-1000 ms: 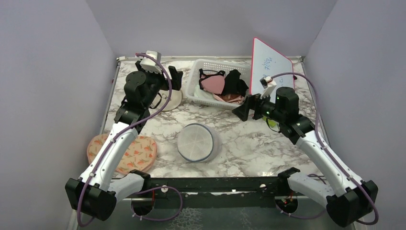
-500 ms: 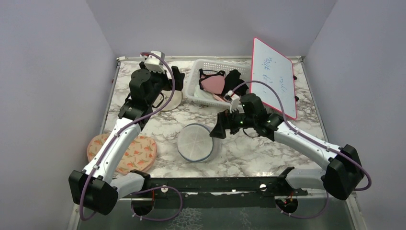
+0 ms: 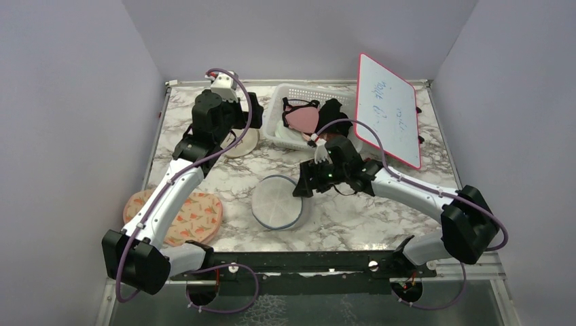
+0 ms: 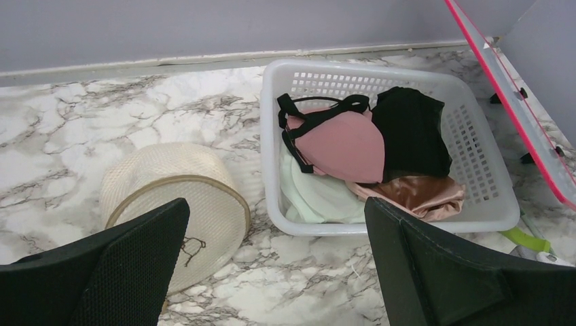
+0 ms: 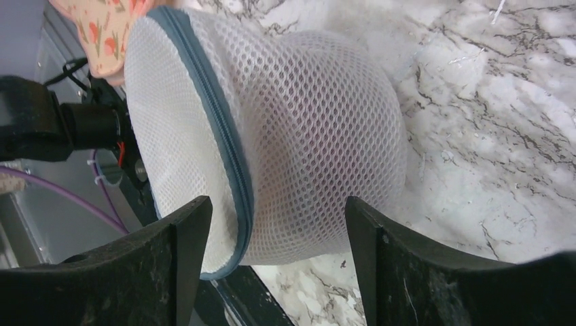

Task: Unzip the laundry bag and remove the bra
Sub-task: Adjust the laundry bag at the center of the board.

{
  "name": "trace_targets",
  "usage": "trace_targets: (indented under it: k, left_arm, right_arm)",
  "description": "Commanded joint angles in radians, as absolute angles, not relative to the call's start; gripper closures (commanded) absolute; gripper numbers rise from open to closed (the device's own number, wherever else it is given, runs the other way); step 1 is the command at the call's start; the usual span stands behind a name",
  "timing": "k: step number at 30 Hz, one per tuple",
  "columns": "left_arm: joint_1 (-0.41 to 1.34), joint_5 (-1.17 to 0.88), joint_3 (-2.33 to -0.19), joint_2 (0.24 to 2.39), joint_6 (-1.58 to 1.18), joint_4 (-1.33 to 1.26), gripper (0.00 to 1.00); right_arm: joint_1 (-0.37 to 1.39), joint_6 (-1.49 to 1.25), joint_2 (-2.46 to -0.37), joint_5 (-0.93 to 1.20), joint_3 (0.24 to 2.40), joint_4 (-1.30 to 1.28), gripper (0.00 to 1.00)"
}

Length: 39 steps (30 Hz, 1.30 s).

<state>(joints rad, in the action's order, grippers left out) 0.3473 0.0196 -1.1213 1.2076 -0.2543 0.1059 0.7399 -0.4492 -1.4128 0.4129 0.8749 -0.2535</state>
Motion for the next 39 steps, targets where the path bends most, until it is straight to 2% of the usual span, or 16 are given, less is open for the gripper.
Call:
trace_targets:
  k: [1,6,11,16,20,22,27,30,35,39]
  left_arm:
    - [0.352,0.044,-1.152,1.214,-0.261,0.117,0.01]
    - [0.353,0.022,-1.155,1.228,-0.265,0.12,0.01]
    - [0.362,0.002,-1.191,1.262,-0.244,0.157,0.01]
    - [0.39,0.005,-1.219,1.286,-0.233,0.195,0.01]
    - [0.394,-0.046,-1.179,1.296,-0.208,0.236,0.01]
    - [0.394,-0.058,-1.142,1.293,-0.195,0.263,0.01]
    - [0.394,-0.116,-1.029,1.26,-0.231,0.276,0.01]
    - [0.393,-0.206,-0.969,1.248,-0.248,0.276,0.01]
    - [0.397,-0.448,-0.851,1.258,-0.288,0.19,0.01]
    - [0.421,-0.54,-0.839,1.316,-0.293,0.151,0.04]
  right_arm:
    - [0.745,-0.487,-1.434,0.343,0.905,-0.193,0.31]
    - [0.745,-0.421,-1.469,0.25,0.958,-0.25,0.34]
    - [0.738,-0.275,-1.547,0.222,1.058,-0.325,0.56]
    - [0.731,-0.123,-1.611,0.269,1.124,-0.32,0.57]
    - [0.726,-0.059,-1.672,0.224,1.205,-0.376,0.56]
    - [0.727,-0.057,-1.673,0.185,1.222,-0.395,0.54]
    - [0.727,-0.09,-1.585,0.136,1.226,-0.449,0.33]
    - [0.727,-0.127,-1.505,0.128,1.2,-0.485,0.25]
    - [0.727,-0.186,-1.383,0.156,1.129,-0.564,0.21]
    - [0.727,-0.241,-1.291,0.254,1.056,-0.597,0.21]
